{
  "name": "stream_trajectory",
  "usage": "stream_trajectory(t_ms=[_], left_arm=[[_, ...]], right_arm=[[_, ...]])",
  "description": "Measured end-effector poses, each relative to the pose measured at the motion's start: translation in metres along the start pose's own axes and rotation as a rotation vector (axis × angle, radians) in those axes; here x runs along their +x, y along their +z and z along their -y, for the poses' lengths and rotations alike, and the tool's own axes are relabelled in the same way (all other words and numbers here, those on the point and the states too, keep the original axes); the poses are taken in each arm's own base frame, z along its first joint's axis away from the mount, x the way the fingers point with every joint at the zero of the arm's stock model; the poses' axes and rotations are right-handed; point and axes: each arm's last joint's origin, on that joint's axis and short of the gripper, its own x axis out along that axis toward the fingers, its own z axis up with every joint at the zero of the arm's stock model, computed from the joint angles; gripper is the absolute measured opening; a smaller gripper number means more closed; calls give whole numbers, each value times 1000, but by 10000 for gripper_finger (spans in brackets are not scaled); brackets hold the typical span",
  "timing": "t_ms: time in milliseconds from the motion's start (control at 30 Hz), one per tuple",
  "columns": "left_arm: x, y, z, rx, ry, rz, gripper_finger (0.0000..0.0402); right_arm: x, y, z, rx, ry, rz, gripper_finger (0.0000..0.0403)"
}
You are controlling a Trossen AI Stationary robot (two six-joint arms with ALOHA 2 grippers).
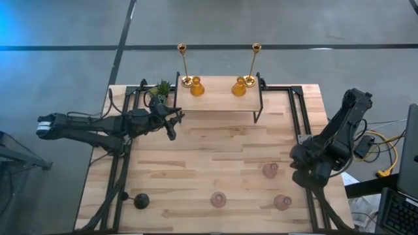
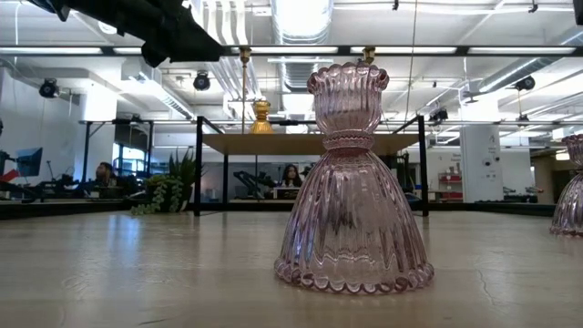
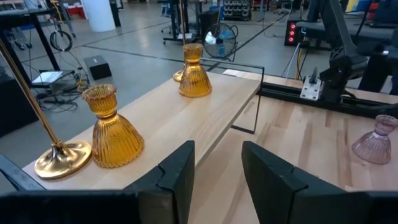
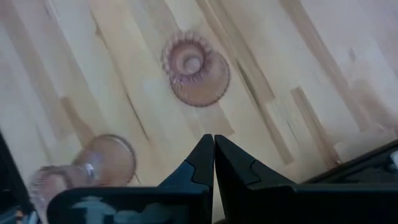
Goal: Pick & Place candle stick holders
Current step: Put the top right pink glass candle holder on the shelf
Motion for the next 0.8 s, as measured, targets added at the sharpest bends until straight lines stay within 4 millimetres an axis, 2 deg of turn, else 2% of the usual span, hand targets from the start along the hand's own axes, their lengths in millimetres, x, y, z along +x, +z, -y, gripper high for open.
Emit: stream_trajectory(t_ms=[200, 533, 800], left_arm=[[0, 0, 0, -6, 0, -2, 138], [0, 0, 0, -14, -4, 3, 138], [1, 0, 1, -6, -21, 1, 138]], right_arm=[[18, -8, -2, -55, -35, -62, 20], [48, -18, 0, -82, -52, -79, 138], [62, -18, -5, -85, -99, 46, 192]])
